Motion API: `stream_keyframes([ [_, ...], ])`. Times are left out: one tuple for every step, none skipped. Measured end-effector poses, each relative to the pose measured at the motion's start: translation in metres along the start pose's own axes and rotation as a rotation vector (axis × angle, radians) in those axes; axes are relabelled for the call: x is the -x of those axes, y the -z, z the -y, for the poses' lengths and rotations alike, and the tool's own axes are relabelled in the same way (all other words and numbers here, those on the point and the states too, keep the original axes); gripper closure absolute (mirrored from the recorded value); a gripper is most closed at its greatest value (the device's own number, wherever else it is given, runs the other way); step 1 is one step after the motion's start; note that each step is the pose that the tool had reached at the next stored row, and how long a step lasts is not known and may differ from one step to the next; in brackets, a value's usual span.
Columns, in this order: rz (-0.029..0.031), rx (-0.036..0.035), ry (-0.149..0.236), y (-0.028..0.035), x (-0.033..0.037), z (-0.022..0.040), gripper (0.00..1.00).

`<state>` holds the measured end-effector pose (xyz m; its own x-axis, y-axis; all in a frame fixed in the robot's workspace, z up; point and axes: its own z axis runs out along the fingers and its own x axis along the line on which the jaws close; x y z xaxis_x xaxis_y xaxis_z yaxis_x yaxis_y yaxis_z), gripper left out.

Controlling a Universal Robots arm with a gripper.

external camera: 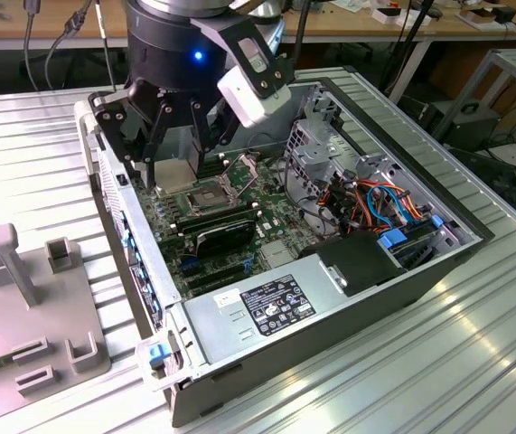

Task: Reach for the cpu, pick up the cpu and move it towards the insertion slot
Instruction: 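Pick up the cpu and move it towards the insertion slot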

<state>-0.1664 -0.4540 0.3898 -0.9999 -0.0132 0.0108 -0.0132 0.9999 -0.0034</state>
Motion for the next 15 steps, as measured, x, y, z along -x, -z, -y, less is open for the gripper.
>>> stream_keyframes([
  [0.0000, 0.0000, 0.000, -0.0001, 0.0046, -0.0013, 0.45],
  [0.0000, 0.0000, 0.000, -0.0001, 0.0067, -0.0019, 0.45],
  [0.0000, 0.0001, 0.000, -0.0001, 0.0087, -0.0025, 0.45],
  [0.0000, 0.0000, 0.000, -0.0001, 0.0103, -0.0031, 0.45],
  [0.0000, 0.0000, 0.000, -0.0002, 0.0117, -0.0035, 0.45],
  [0.0000, 0.0001, 0.000, -0.0002, 0.0135, -0.0042, 0.45],
  [0.0000, 0.0000, 0.000, -0.0002, 0.0151, -0.0048, 0.45],
  [0.0000, 0.0000, 0.000, -0.0002, 0.0168, -0.0054, 0.45],
  [0.0000, 0.0000, 0.000, -0.0001, 0.0180, -0.0059, 0.45],
  [0.0000, 0.0000, 0.000, -0.0001, 0.0193, -0.0064, 0.45],
  [0.0000, 0.0000, 0.000, -0.0002, 0.0205, -0.0069, 0.45],
  [0.0000, 0.0000, 0.000, -0.0002, 0.0229, -0.0076, 0.45],
  [0.0000, 0.0000, 0.000, -0.0002, 0.0245, -0.0081, 0.45],
  [0.0000, 0.0000, 0.000, -0.0001, 0.0262, -0.0086, 0.45],
  [0.0000, 0.0000, 0.000, -0.0002, 0.0284, -0.0091, 0.45],
])
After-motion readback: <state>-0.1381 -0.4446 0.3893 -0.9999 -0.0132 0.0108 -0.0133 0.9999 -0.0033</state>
